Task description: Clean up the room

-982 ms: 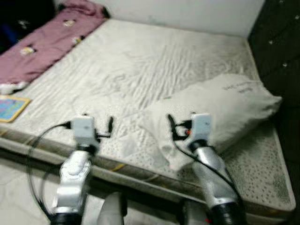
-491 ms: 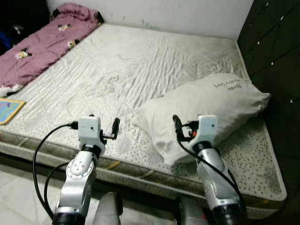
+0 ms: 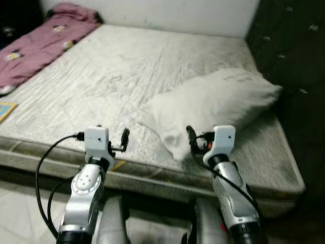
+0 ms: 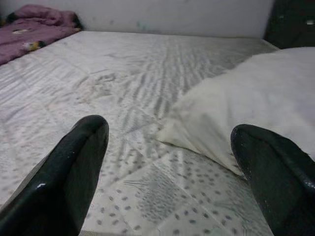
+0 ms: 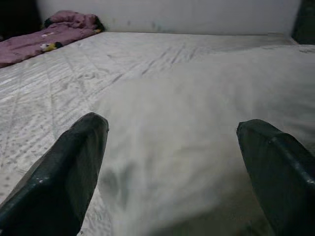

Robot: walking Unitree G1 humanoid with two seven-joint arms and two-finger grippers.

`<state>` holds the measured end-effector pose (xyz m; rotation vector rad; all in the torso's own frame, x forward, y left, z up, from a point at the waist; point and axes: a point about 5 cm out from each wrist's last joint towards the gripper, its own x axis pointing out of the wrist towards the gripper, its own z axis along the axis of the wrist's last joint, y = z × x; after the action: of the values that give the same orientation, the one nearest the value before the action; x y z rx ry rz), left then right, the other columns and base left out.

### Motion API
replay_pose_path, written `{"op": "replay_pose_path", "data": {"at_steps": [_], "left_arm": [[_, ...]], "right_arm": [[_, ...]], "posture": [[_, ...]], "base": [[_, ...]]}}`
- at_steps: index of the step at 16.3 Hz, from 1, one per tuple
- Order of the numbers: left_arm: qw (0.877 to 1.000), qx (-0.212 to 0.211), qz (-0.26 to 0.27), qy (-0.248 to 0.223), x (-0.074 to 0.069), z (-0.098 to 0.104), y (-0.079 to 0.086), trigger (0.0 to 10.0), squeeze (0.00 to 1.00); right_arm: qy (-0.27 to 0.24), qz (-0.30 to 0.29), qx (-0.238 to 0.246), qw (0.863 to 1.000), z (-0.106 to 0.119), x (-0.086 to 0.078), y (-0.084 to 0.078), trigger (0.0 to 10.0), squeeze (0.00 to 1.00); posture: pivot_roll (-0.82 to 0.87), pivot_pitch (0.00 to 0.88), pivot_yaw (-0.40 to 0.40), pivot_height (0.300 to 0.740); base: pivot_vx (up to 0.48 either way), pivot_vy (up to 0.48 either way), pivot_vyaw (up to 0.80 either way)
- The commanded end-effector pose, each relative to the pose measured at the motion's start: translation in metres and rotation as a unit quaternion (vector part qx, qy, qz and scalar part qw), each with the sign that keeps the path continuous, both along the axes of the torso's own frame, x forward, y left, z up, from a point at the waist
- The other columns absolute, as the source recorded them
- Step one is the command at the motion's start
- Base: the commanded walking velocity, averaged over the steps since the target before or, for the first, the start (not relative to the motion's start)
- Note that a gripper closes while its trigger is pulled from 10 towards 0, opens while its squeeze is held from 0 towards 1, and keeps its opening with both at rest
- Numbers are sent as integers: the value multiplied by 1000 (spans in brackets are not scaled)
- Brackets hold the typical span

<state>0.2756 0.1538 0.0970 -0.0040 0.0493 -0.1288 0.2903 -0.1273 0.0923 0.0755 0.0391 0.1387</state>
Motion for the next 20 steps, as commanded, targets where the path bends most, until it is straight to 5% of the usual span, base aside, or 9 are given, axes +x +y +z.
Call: {"op": "replay_pose_path", "data": {"at_steps": [1,8,20], "left_arm": [[1000,-2,-4,0,2,1,-2,10000,0],[1000,-8,-3,-2,3,1,-4,10000,0],[1000,-10,6,-1,0,2,-2,10000,0]], "right_arm": [[1,-5,-3,1000,1,1,-4,10000,0],[6,-7,-7,1000,0,3,-6,10000,0],[10,8,-11,1000,0,0,-2,10000,0]], "posture": [[33,27,-8,571],[31,18,-15,571],[33,47,-17,571]], "base": [[0,0,0],[0,0,-465],[0,0,0]]}}
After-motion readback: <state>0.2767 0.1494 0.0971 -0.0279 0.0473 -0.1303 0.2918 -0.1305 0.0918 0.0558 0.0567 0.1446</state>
